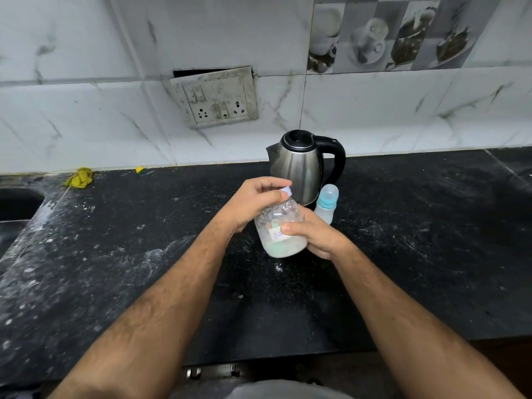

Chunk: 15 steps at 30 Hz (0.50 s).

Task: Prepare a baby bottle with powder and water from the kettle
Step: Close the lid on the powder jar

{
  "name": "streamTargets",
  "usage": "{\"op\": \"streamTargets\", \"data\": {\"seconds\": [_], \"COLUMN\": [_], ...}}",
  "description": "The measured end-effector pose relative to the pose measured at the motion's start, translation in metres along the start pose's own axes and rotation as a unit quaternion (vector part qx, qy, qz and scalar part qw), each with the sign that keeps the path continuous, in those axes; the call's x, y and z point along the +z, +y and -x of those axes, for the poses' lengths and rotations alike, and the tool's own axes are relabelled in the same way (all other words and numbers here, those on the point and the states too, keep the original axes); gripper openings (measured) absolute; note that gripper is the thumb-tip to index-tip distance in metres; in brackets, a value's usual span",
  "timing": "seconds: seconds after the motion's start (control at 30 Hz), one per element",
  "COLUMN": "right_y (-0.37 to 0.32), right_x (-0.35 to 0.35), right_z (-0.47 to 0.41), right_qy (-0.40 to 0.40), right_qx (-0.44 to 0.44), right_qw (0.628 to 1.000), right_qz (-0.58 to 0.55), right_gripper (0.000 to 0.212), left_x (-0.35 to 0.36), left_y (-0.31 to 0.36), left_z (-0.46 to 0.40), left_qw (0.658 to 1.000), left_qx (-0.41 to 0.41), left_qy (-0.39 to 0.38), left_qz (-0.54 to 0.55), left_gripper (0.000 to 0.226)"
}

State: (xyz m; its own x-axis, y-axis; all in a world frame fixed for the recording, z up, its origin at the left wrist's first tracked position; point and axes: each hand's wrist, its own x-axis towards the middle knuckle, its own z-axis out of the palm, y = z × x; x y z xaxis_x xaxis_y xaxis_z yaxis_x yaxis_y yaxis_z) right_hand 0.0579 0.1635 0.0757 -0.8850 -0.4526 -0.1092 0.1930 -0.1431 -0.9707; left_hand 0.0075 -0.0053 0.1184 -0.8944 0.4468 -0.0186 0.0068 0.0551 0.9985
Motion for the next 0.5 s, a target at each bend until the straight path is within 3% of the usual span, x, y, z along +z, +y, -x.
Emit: {"op": "streamTargets", "data": {"seconds": [0.1, 0.23, 0.4, 0.5], "right_y": [0.001, 0.002, 0.011, 0.014], "right_x": [0.003, 0.009, 0.004, 0.007], "right_z": [0.000, -0.003, -0.002, -0.004], "right_qy": [-0.009, 0.054, 0.106, 0.152], "right_qx": [0.022, -0.002, -0.020, -0.046], "right_qw": [0.999, 0.998, 0.991, 0.978], "right_qz": [-0.022, 0.043, 0.083, 0.138], "right_gripper": [0.082, 0.072, 0.063, 0.054], "left_x": [-0.008, -0.021, -0.033, -0.031], "left_y": [-0.001, -0.012, -0.027, -0.029], "left_z": [0.000, 0.004, 0.010, 0.013], "left_qw": [0.999, 1.000, 0.997, 0.995], "left_qx": [-0.009, -0.018, -0.058, -0.084], "left_qy": [-0.039, -0.009, 0.045, 0.024], "left_qz": [0.014, 0.010, 0.022, 0.053], "left_gripper": [0.037, 0.048, 0.043, 0.049]}}
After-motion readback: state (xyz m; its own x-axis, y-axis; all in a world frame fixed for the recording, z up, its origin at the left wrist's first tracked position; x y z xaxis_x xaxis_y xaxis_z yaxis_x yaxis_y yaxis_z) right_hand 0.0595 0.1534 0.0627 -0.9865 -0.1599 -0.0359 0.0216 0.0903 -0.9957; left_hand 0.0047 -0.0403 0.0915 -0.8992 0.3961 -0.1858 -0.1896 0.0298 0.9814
